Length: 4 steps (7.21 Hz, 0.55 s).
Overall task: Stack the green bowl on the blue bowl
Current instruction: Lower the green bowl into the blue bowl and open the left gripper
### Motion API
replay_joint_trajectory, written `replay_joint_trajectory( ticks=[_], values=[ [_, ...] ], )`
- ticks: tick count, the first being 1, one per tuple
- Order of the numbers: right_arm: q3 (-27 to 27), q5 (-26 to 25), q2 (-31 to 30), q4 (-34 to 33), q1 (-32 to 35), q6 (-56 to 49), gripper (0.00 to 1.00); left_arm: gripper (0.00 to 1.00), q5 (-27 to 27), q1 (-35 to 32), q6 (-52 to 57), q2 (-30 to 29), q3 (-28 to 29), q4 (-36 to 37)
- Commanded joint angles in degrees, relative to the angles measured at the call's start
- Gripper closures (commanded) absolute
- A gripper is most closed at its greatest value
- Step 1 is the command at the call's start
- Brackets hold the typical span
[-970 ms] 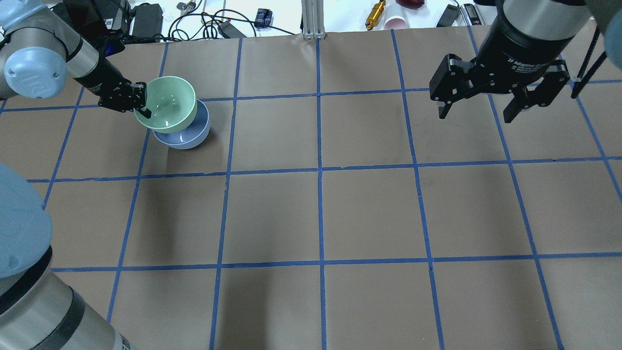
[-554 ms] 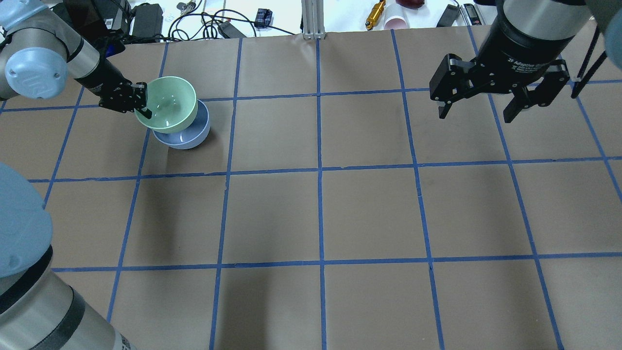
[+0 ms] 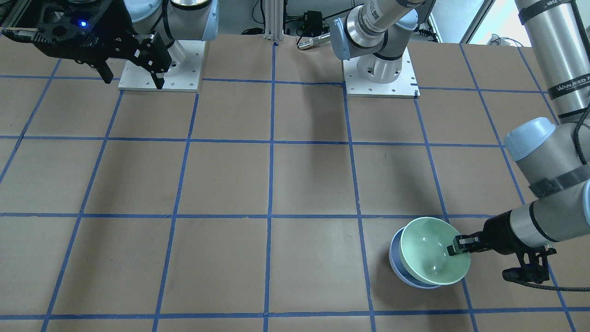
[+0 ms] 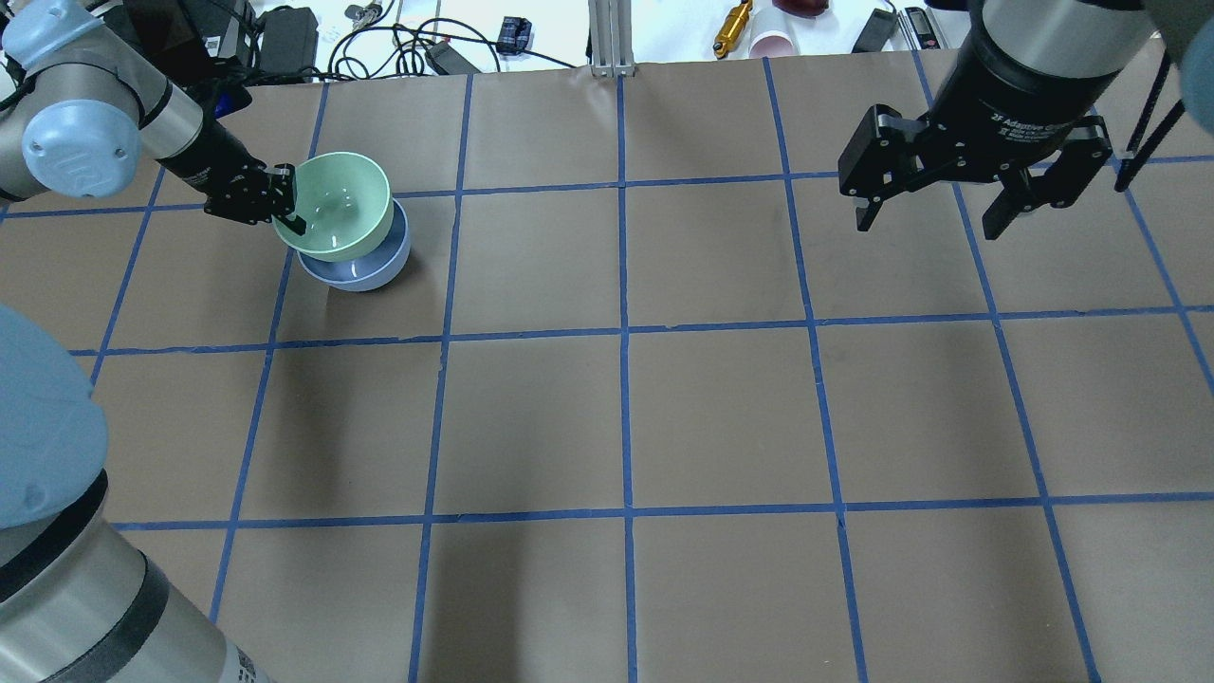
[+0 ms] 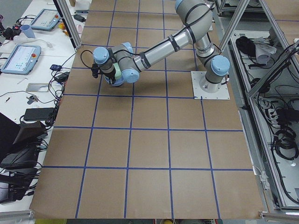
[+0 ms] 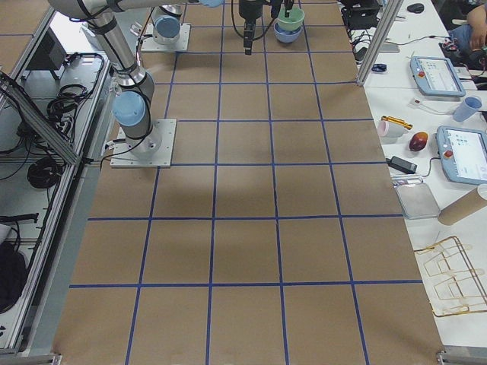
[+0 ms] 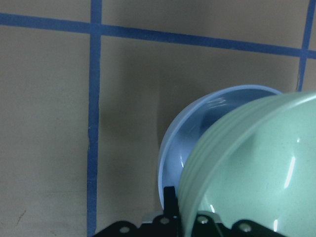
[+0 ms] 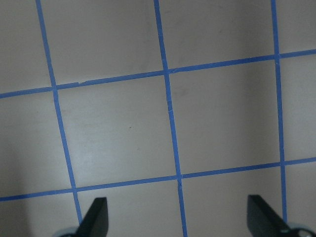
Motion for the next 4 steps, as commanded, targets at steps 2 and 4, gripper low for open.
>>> replay_joint_trajectory(
  ticks=[2,4],
  values=[
    [0.1,0.0,0.0,0.0,0.0,0.0,0.0,0.92,-0.1,-0.1,0.0,-0.1,0.0,0.3],
    [0.0,0.0,0.0,0.0,0.0,0.0,0.0,0.67,0.0,-0.1,0.1,-0.1,-0.1,0.2]
  ],
)
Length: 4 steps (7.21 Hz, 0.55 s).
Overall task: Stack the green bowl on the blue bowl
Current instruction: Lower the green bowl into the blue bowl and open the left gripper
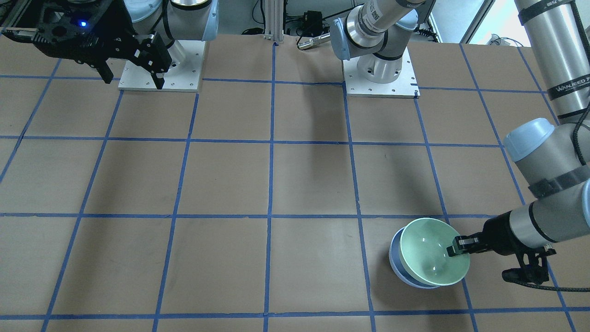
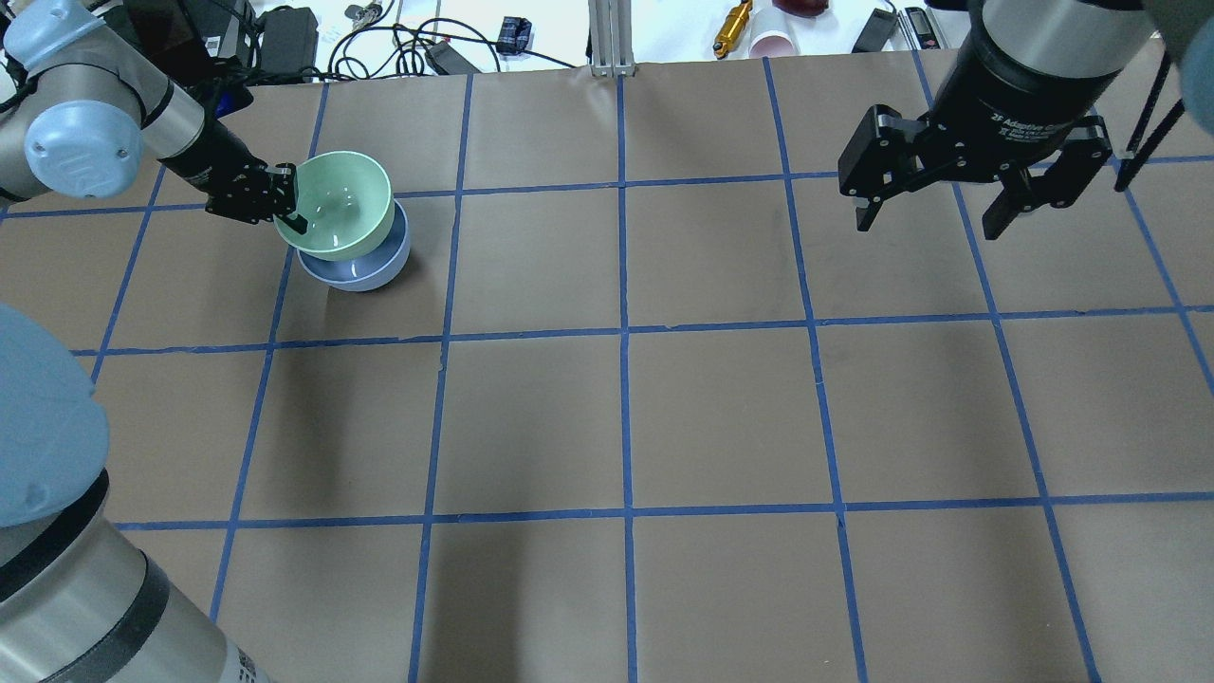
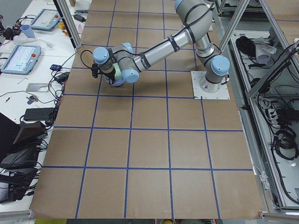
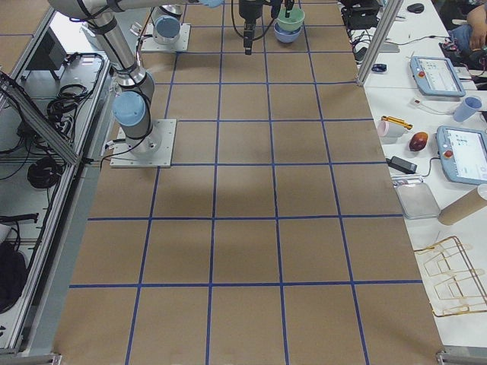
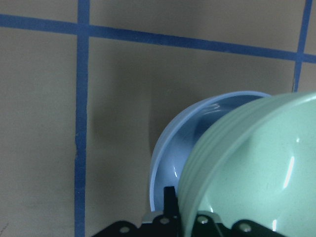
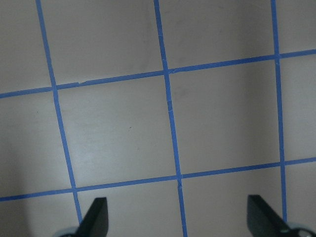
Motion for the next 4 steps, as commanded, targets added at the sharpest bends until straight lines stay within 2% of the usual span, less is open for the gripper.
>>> replay_joint_trajectory(
  ticks=[1,2,4],
  values=[
    [0.1,0.0,0.0,0.1,0.0,0.0,0.0,0.45,0.3,0.0,0.0,0.0,0.0,-0.1],
    [0.1,0.0,0.0,0.1,0.0,0.0,0.0,0.4,0.6,0.0,-0.2,0.3,0.0,-0.2],
    [0.0,0.0,0.0,0.1,0.0,0.0,0.0,0.37,0.7,0.0,-0.5,1.0,0.0,-0.9]
  ],
)
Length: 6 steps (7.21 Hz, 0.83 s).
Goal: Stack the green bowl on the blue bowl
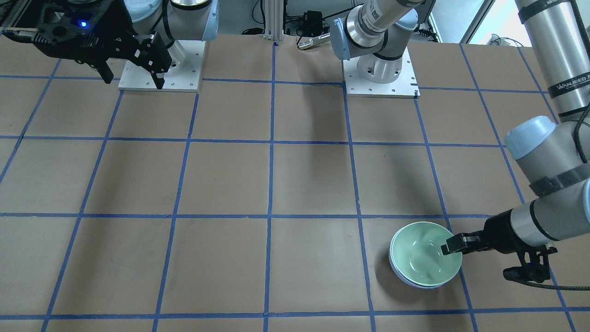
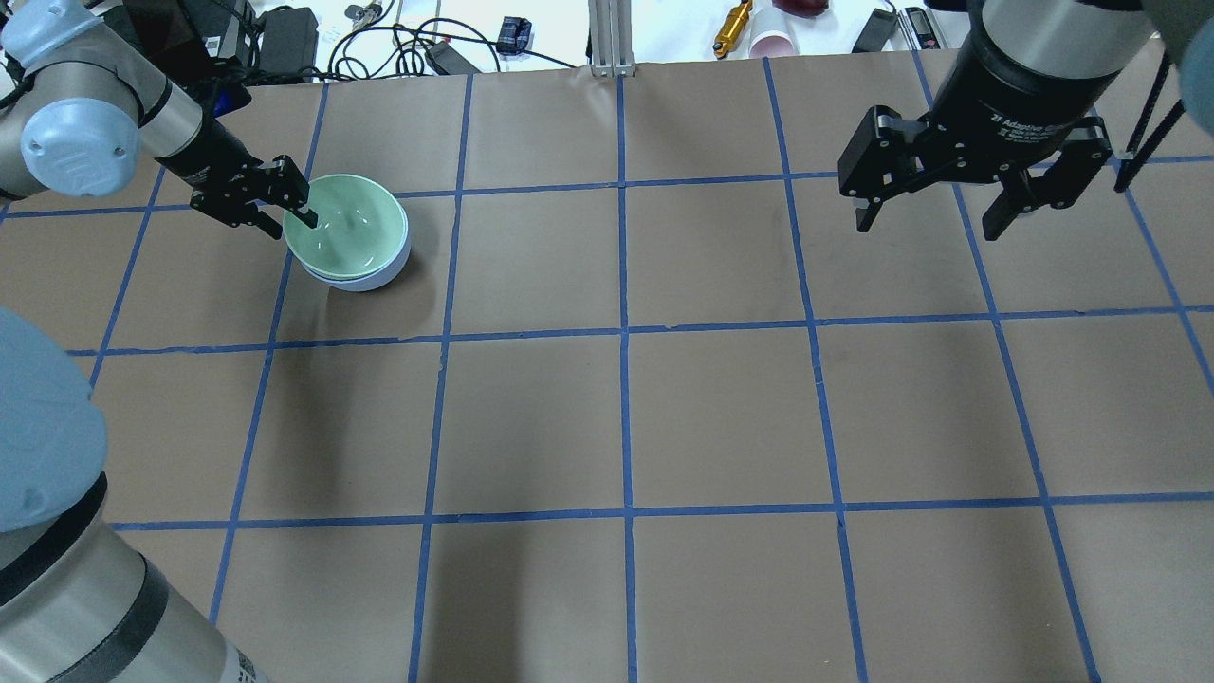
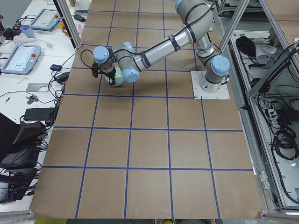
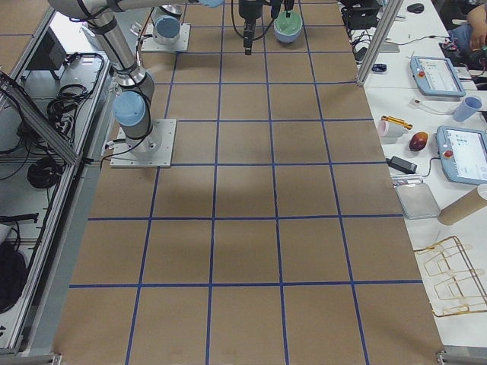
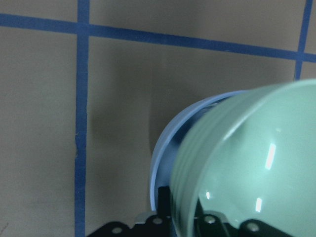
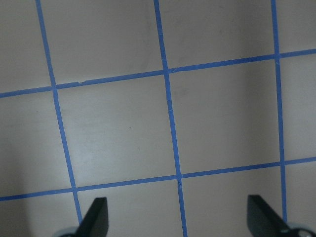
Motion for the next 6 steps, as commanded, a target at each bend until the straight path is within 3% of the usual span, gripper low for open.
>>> replay_joint_trajectory(
  ticks=[1,6],
  values=[
    [0.0,0.0,0.0,-0.1,0.0,0.0,0.0,0.36,2.7,-0.3,-0.1,1.0,0.1,-0.5],
    [0.1,0.0,0.0,-0.1,0.0,0.0,0.0,0.33,14.1,-9.1,-2.0,9.8,0.8,-6.7]
  ],
)
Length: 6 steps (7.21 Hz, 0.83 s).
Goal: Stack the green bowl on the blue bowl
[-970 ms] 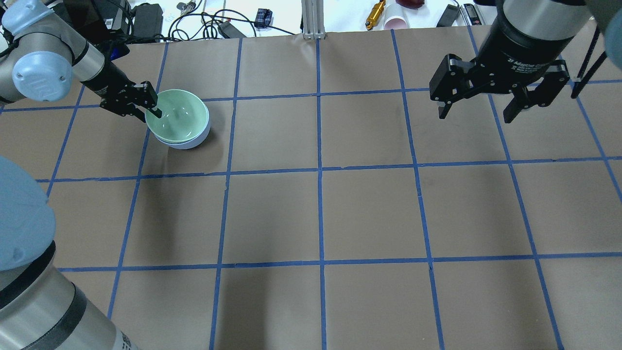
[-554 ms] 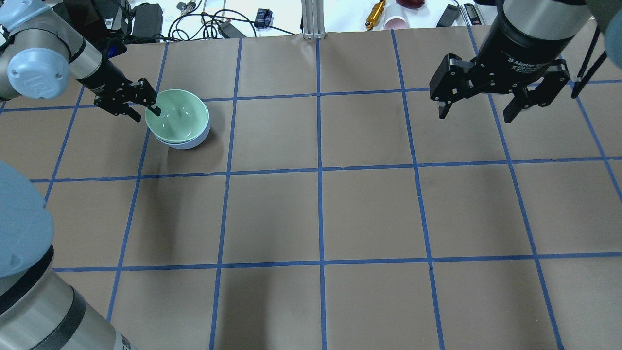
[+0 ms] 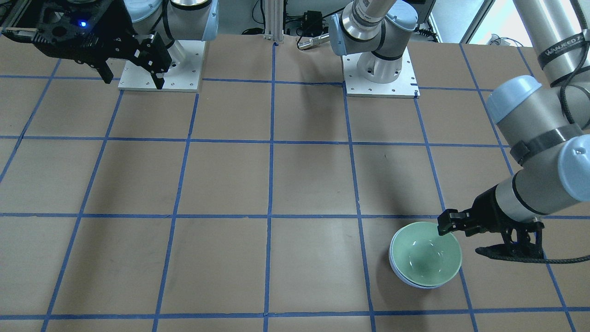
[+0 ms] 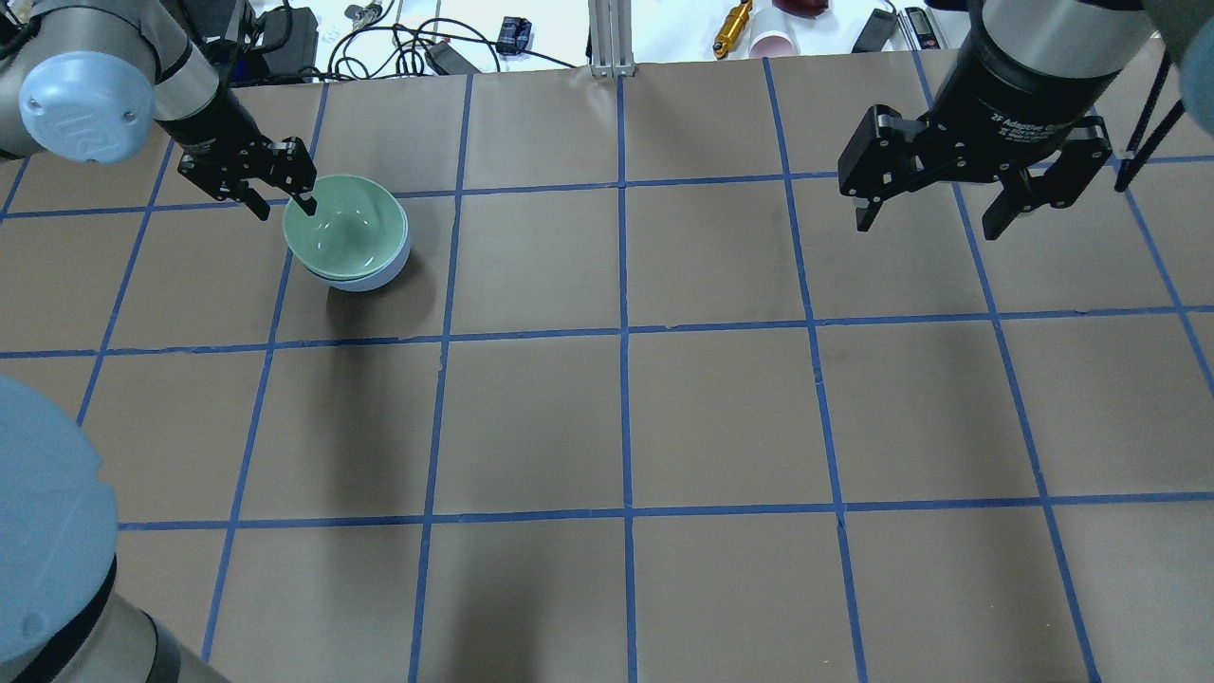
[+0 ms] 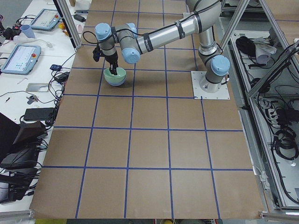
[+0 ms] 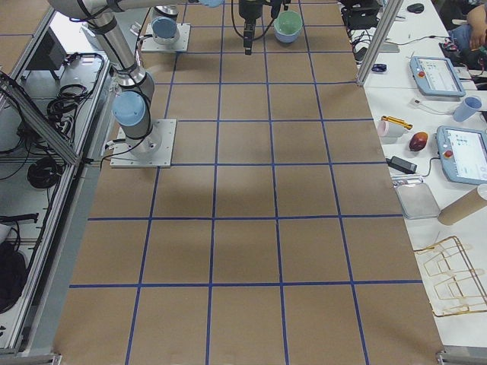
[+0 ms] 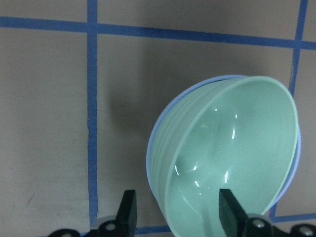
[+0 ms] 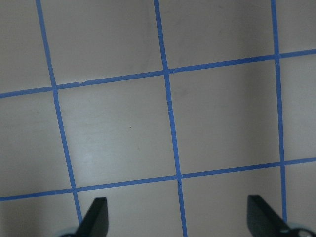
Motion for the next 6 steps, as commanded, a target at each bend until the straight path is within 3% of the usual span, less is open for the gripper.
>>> replay_joint_trajectory(
  ticks=[1,4,6],
  values=[
    [0.0,0.0,0.0,0.0,0.0,0.0,0.0,0.3,2.3,-3.6,-4.8,4.9,0.2,-2.6],
    [0.0,0.0,0.0,0.0,0.0,0.0,0.0,0.19,1.9,-12.1,-13.6,10.6,0.1,-7.2],
    [0.0,0.0,0.0,0.0,0.0,0.0,0.0,0.12,1.9,-16.8,-13.8,14.4,0.1,-9.0]
  ],
)
